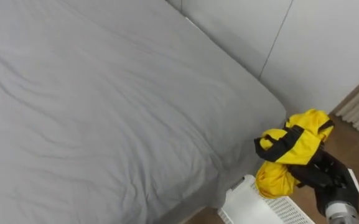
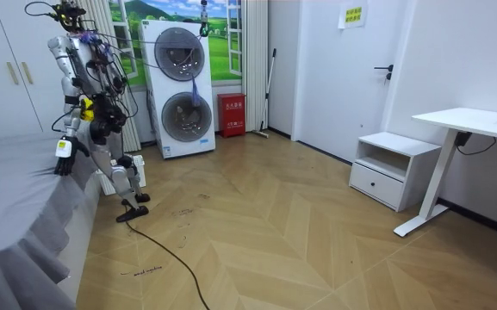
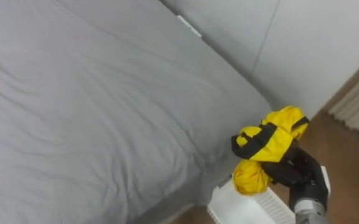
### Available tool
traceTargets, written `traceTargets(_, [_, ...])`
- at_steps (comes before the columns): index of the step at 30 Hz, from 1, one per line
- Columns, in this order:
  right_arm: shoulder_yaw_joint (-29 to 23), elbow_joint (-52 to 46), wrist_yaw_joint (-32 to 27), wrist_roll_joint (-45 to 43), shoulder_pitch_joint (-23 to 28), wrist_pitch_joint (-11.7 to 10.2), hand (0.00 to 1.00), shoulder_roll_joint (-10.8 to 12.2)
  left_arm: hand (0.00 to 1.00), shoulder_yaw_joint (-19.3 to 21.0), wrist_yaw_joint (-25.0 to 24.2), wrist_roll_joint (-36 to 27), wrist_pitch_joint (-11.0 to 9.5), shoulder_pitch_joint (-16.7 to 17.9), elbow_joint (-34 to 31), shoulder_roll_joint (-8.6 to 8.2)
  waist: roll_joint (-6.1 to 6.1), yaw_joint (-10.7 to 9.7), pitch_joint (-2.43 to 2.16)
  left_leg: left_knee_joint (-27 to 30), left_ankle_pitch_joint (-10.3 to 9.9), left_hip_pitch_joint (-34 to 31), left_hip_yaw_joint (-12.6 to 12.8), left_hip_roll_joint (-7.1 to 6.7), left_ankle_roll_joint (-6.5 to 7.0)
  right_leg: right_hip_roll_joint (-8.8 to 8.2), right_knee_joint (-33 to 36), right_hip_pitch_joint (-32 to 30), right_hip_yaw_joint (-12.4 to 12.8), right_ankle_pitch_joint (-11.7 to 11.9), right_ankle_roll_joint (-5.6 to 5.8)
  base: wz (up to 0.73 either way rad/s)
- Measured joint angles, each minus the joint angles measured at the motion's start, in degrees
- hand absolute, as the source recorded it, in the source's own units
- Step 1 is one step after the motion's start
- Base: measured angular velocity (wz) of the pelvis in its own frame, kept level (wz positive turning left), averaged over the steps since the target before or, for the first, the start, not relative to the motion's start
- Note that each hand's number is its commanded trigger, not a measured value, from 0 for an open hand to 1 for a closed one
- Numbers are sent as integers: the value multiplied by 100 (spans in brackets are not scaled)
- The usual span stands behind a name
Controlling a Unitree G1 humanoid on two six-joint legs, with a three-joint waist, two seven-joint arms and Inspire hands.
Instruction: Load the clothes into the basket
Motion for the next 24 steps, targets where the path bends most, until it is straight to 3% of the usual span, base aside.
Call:
traceTargets(3, [-2,267,-118,-89,-293,-32,100,-70,0,-125,-4,2,-4,-169,107,-41,176,26,19,35,28,-329,151,-30,40,14,226,-469,153,-6,15,-26])
traceTargets(6, [1,759,-206,142,-624,-190,100,-159,0,-157,-26,-8,-89,-347,152,-51,323,30,32,56,110,-609,144,-59,90,-24,390,-798,145,-13,24,-6])
traceTargets(9, [4,1317,-289,169,-914,-268,100,-189,0,-323,-33,-318,-231,-499,151,5,367,37,31,46,181,-757,148,-83,101,-48,518,-1019,137,-39,30,7])
traceTargets(12, [8,1505,-301,295,-917,-281,100,-198,0,-411,-42,-544,-277,-560,152,38,368,34,30,48,203,-867,145,-154,116,-104,809,-1273,133,-192,28,6])
traceTargets(17, [24,1983,-353,507,-1009,-292,100,-196,0,-467,-34,-682,-424,-626,193,62,359,98,34,53,223,-1012,166,-192,127,-121,967,-1544,162,-236,35,-2])
traceTargets(18, [28,2152,-410,666,-1086,-304,86,-198,0,-489,-23,-761,-449,-644,193,68,348,133,43,52,223,-1022,168,-192,127,-113,966,-1560,170,-234,34,-5])
traceTargets(19, [35,2230,-462,747,-1126,-305,56,-198,0,-512,-13,-797,-458,-659,193,74,337,156,51,52,224,-1022,168,-192,127,-105,967,-1561,176,-235,34,-4])
traceTargets(20, [78,2364,-548,888,-1175,-357,0,-205,0,-518,4,-804,-469,-699,193,74,307,220,70,53,226,-1025,169,-189,124,-98,964,-1562,178,-235,34,0])
traceTargets(24, [189,2843,-653,1213,-1542,-473,0,-221,0,-526,113,-898,-573,-785,208,70,283,286,71,68,241,-1194,168,-189,125,-94,961,-1723,167,-213,23,0])
